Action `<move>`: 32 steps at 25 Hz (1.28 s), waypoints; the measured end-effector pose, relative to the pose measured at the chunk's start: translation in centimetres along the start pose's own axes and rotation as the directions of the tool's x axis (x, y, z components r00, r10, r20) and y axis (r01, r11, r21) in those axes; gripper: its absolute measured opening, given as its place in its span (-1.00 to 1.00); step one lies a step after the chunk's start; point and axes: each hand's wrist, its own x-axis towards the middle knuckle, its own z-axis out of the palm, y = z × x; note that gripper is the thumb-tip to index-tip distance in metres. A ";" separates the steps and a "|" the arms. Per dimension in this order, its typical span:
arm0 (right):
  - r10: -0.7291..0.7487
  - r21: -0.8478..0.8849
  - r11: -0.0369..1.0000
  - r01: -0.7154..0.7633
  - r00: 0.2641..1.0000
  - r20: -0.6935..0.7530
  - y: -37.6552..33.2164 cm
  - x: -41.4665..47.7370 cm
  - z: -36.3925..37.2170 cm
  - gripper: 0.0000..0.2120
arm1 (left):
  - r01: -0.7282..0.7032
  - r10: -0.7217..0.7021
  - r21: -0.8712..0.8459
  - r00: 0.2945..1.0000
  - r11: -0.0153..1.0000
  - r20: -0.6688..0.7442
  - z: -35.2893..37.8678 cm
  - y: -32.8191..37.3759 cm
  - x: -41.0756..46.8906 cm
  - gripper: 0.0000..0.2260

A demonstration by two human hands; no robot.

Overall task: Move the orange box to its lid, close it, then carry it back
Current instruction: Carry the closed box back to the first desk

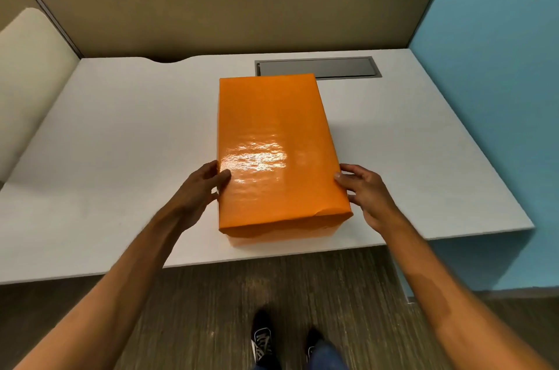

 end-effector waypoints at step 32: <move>0.003 -0.142 0.990 -0.015 0.997 -0.083 -7.5 23.1 3.4 -0.62 | -0.018 0.012 -0.011 0.922 1.000 -0.387 -0.7 6.6 17.1 -0.63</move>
